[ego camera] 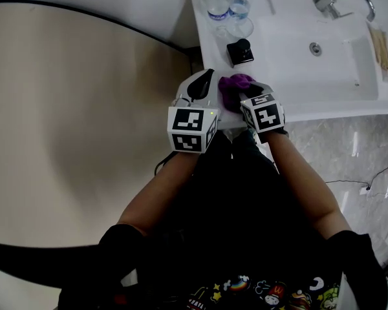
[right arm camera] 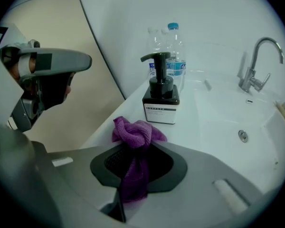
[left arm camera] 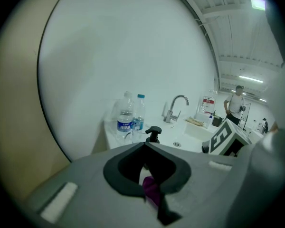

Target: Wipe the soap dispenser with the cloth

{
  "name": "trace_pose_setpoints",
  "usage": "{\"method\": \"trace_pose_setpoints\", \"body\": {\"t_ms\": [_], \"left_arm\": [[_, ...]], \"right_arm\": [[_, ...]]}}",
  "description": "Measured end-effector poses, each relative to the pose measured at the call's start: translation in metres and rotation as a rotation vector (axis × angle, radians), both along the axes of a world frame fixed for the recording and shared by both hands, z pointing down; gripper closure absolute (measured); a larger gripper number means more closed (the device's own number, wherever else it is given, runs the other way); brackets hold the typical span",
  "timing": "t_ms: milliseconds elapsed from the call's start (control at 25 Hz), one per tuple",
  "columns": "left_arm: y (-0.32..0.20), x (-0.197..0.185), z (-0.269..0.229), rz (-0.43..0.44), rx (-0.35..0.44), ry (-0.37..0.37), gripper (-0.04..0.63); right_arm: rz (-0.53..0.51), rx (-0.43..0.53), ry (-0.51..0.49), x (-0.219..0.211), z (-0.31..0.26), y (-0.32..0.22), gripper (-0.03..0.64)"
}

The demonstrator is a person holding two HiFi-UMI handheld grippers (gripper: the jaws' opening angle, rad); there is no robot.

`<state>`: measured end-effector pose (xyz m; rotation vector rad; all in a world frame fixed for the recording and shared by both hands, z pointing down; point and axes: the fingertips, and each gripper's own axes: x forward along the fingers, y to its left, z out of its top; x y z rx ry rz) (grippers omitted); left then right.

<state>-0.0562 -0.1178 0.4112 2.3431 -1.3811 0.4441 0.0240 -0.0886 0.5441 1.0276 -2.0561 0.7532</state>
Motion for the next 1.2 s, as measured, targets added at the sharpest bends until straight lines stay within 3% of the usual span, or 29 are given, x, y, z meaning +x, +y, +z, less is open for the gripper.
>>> {"method": "trace_pose_setpoints", "body": {"t_ms": [280,1200], "left_arm": [[-0.005,0.013,-0.004,0.030,0.007,-0.008,0.595],[-0.016,0.016,-0.024,0.022,0.044,-0.014,0.595]], "right_arm": [[0.048,0.121,-0.065,0.010,-0.038,-0.023,0.529],[0.047,0.475,-0.188,0.006,-0.196,-0.083,0.532]]}}
